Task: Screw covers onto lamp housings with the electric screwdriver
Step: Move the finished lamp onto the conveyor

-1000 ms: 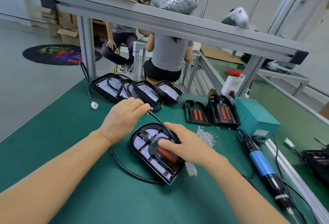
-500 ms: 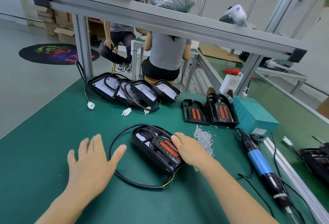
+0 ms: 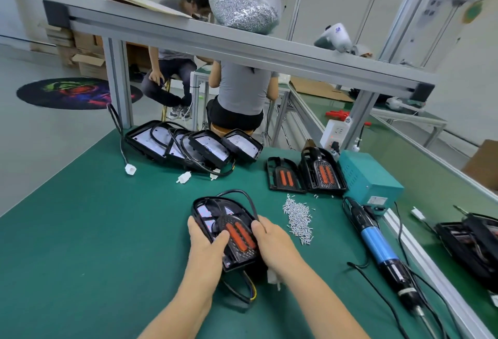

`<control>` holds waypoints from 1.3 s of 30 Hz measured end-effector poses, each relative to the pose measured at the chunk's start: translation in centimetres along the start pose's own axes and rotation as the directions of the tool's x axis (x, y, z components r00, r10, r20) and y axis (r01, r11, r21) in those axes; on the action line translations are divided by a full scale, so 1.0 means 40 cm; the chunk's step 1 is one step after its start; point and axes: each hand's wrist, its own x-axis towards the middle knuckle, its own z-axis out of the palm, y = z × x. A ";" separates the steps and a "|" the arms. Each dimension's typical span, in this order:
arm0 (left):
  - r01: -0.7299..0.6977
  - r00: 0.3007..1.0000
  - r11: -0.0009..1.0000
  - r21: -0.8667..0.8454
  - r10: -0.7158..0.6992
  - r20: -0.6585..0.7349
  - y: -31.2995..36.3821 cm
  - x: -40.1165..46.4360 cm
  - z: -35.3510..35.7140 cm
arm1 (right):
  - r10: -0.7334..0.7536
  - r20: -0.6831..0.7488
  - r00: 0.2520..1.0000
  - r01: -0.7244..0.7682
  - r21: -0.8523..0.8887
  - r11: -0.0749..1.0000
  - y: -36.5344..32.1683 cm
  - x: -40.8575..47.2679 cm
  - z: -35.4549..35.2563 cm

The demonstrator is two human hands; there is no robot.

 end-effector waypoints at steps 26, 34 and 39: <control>-0.079 0.802 0.918 -0.388 0.290 0.523 0.161 0.012 0.305 | 0.066 -0.541 0.839 0.351 0.629 0.693 0.098 -0.223 -0.263; -0.032 0.704 0.942 -0.333 0.257 0.662 0.189 -0.059 0.556 | 0.188 -0.711 0.678 0.391 0.564 0.727 0.245 -0.279 -0.424; 0.056 0.675 0.953 -0.299 0.185 0.715 0.177 -0.091 0.702 | 0.272 -0.739 0.616 0.335 0.559 0.758 0.330 -0.297 -0.516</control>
